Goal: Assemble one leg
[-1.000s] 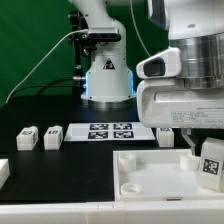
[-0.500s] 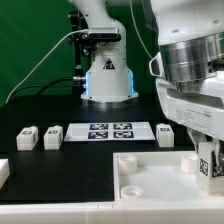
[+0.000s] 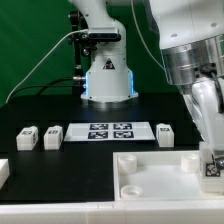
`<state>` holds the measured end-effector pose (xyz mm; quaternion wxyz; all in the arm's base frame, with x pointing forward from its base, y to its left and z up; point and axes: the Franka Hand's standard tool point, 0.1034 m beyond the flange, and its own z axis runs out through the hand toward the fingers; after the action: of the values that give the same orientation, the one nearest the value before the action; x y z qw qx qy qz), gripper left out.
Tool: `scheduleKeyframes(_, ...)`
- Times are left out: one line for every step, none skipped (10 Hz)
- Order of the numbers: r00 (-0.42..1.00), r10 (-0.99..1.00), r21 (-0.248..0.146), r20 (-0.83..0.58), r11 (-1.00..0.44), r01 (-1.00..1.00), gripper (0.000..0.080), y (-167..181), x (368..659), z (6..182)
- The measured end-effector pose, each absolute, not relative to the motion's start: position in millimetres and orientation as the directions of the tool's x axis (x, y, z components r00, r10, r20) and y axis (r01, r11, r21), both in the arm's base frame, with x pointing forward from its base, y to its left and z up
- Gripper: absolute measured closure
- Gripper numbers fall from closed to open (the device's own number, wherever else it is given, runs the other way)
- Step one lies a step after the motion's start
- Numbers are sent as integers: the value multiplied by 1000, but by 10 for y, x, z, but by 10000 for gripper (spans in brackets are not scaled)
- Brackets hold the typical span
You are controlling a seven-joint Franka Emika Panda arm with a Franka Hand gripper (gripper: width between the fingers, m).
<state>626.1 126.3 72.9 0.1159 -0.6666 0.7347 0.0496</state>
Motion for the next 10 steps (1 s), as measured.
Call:
scheduleKeyframes(-70, -969, -85, -235, 92, -992, 283, 1263, 6259, 728)
scheduleKeyframes(98, -972, -112, -215, -75, -991, 178, 1244, 6245, 720)
scheduleKeyframes(268, -944, -132, -193, -246, -960, 178, 1213, 6231, 715)
scheduleKeyframes(382, -907, -148, -175, -360, -921, 158, 1179, 6234, 719)
scheduleKeyframes(541, -829, -146, -145, -523, -840, 151, 1181, 6221, 726)
scheduleKeyframes(634, -764, -142, -121, -619, -773, 151, 1234, 6211, 731)
scheduleKeyframes(694, -715, -168, -88, -676, -718, 150, 1246, 6221, 716)
scheduleKeyframes(761, -645, -175, -70, -743, -646, 150, 1234, 6219, 709)
scheduleKeyframes(807, -588, -179, -56, -789, -588, 150, 1228, 6220, 709)
scheduleKeyframes(882, -470, -178, -28, -866, -467, 150, 1212, 6223, 708)
